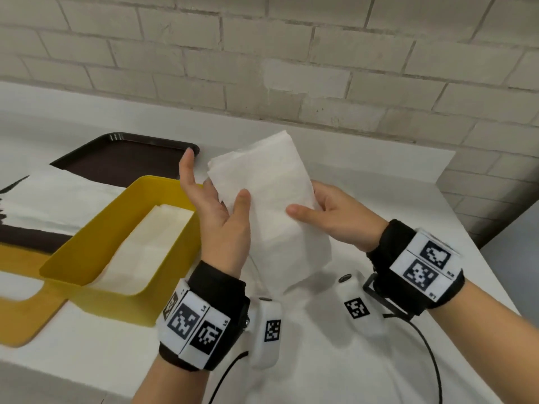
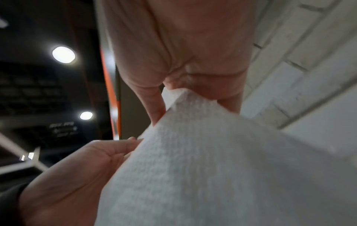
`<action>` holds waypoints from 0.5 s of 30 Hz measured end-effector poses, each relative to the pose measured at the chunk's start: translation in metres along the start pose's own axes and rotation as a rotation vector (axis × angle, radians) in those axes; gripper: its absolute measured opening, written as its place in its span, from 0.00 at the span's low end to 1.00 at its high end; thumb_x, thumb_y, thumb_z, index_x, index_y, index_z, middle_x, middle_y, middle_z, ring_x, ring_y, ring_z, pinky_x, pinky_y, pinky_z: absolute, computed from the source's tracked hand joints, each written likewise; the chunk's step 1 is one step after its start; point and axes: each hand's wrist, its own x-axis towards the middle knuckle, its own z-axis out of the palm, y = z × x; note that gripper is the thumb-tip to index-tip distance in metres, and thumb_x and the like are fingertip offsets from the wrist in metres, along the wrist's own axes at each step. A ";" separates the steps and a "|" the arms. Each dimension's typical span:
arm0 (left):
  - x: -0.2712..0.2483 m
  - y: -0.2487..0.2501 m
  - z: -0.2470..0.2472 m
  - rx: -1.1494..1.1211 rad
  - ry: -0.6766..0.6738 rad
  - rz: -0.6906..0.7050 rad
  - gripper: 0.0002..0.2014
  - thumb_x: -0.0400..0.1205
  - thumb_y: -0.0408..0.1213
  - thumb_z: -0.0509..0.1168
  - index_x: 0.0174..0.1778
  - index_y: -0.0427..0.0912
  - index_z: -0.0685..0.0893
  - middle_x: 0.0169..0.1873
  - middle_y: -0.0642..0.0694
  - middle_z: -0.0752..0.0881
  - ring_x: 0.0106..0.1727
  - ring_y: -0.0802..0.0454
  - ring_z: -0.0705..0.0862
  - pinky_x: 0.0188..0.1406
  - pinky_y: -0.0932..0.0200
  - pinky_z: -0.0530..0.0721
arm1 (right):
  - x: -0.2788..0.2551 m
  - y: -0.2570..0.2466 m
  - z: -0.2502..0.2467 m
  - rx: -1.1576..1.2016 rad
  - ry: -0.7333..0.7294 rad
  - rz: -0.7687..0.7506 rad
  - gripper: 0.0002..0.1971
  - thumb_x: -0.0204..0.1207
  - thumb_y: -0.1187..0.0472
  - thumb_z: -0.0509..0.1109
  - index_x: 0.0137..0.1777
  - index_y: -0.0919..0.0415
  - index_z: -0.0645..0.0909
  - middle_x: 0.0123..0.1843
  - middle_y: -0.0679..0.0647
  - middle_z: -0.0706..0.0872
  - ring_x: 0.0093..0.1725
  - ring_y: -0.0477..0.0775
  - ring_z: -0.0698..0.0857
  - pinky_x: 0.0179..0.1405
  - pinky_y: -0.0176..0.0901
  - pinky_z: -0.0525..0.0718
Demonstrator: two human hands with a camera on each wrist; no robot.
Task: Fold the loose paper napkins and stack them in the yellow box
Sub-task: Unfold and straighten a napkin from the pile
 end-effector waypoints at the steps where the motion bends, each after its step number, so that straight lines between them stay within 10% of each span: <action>1: 0.000 0.000 -0.005 0.041 -0.016 0.000 0.36 0.79 0.19 0.60 0.69 0.64 0.55 0.64 0.43 0.75 0.63 0.50 0.82 0.59 0.53 0.84 | -0.002 -0.002 -0.003 -0.087 -0.012 -0.012 0.13 0.80 0.62 0.63 0.62 0.49 0.74 0.58 0.41 0.83 0.54 0.35 0.83 0.58 0.31 0.80; 6: 0.005 -0.004 -0.037 0.589 -0.255 -0.053 0.23 0.79 0.26 0.64 0.69 0.47 0.70 0.57 0.48 0.80 0.55 0.51 0.82 0.44 0.74 0.80 | -0.007 -0.023 -0.014 -0.746 -0.116 0.011 0.16 0.82 0.57 0.59 0.67 0.62 0.70 0.59 0.55 0.82 0.56 0.54 0.80 0.56 0.44 0.76; 12: -0.026 -0.012 -0.059 0.762 -0.396 -0.252 0.13 0.83 0.33 0.59 0.63 0.37 0.76 0.57 0.40 0.84 0.59 0.44 0.82 0.62 0.49 0.78 | -0.012 -0.031 0.013 -1.090 -0.310 0.041 0.03 0.85 0.61 0.54 0.52 0.59 0.61 0.37 0.48 0.69 0.36 0.51 0.71 0.41 0.43 0.68; 15: -0.040 -0.009 -0.066 0.640 -0.358 -0.340 0.17 0.83 0.24 0.56 0.65 0.46 0.73 0.60 0.47 0.81 0.64 0.51 0.78 0.65 0.55 0.75 | -0.014 -0.026 0.031 -1.139 -0.375 0.015 0.05 0.84 0.66 0.53 0.50 0.57 0.59 0.35 0.43 0.67 0.33 0.46 0.70 0.39 0.43 0.71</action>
